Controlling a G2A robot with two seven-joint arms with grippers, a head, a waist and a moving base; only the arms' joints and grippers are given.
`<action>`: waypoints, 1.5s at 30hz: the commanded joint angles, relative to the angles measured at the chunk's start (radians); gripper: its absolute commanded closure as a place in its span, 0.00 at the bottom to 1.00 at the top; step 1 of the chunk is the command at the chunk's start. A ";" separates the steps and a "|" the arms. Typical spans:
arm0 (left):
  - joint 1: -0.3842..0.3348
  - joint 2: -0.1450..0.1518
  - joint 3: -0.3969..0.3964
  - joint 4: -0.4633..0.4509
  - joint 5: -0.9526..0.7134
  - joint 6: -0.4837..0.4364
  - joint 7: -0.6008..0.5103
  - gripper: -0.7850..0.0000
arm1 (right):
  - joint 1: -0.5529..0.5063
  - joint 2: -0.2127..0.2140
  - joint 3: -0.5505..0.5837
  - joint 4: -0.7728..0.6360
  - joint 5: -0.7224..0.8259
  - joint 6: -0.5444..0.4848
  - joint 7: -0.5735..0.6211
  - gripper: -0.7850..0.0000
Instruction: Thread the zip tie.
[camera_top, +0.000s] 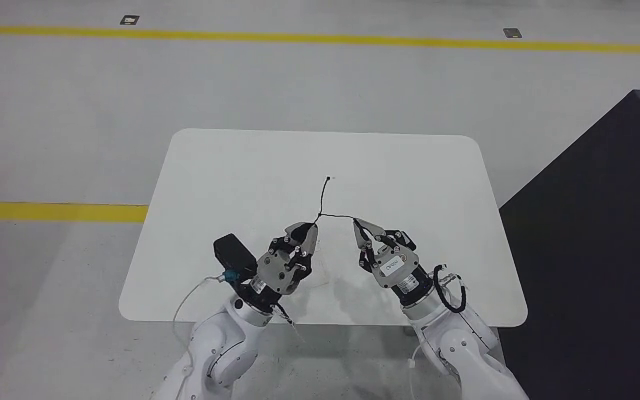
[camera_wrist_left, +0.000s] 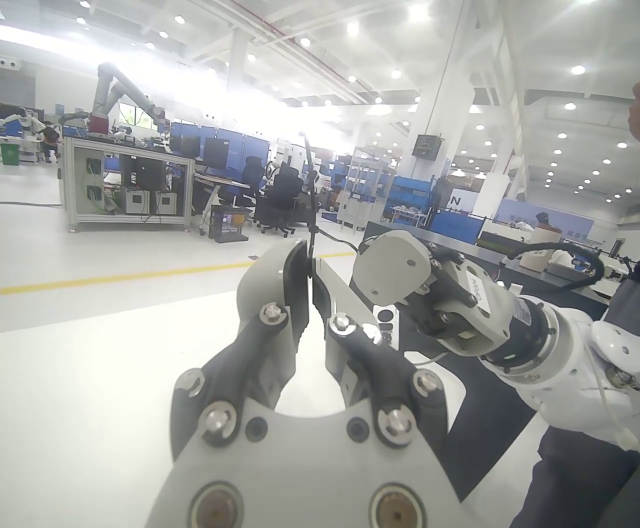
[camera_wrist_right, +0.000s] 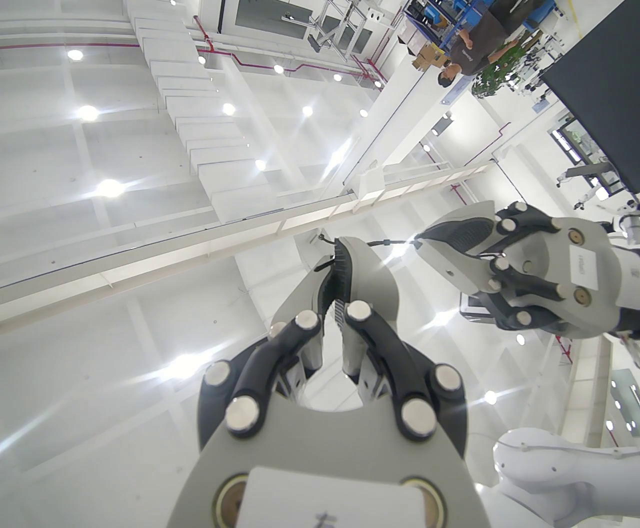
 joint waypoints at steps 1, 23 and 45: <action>-0.001 0.001 0.000 0.006 0.020 -0.003 0.011 1.00 | 0.000 0.000 0.000 0.000 0.000 0.000 0.000 1.00; -0.001 0.005 -0.044 -0.030 0.028 -0.019 0.043 1.00 | 0.000 0.000 0.000 0.000 0.000 0.000 0.000 0.00; 0.045 0.014 -0.066 -0.070 0.037 -0.047 -0.011 1.00 | 0.015 -0.008 0.031 -0.011 -0.035 -0.031 -0.153 0.00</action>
